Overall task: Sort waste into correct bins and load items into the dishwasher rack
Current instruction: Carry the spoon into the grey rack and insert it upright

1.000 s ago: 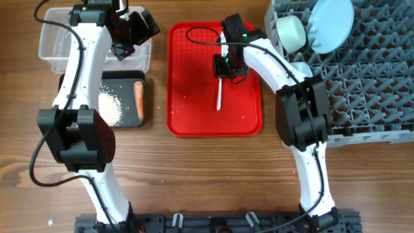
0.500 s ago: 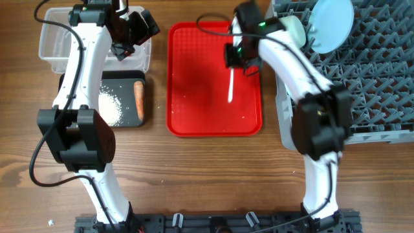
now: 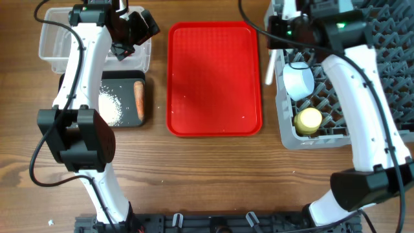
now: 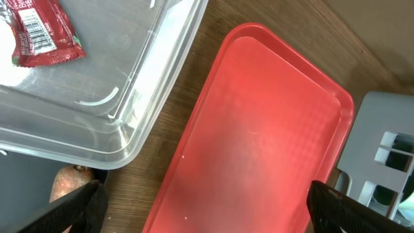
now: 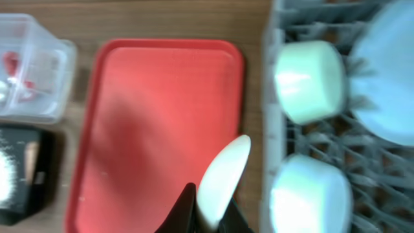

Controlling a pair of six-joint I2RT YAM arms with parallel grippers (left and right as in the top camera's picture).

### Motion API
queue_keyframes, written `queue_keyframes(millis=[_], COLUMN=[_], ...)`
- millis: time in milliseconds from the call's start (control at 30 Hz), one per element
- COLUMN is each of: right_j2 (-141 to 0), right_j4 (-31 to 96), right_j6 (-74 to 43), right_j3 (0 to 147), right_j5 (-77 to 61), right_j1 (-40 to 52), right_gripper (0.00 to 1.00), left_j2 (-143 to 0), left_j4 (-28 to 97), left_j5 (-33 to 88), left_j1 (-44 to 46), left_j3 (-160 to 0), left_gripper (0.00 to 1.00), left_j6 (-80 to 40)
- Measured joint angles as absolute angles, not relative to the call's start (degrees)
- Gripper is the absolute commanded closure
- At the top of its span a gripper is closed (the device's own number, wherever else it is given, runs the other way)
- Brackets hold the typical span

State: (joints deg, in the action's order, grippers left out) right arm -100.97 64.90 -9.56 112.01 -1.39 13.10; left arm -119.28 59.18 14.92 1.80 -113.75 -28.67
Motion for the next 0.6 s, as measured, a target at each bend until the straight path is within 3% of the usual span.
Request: queue_keyframes(millis=[600], right_j2=[-99.9], right_j4=[73.2], right_j6=[13.1], right_j3=[112.0], right_j5=[4.7], right_j1=[-1.6], right_gripper=[0.96], left_j2=[-119.3], left_j4=[59.2], left_j5=[14.9], left_j1=[1.8], left_j3=[-113.8], left_gripper=[0.0], left_j6=[-28.7])
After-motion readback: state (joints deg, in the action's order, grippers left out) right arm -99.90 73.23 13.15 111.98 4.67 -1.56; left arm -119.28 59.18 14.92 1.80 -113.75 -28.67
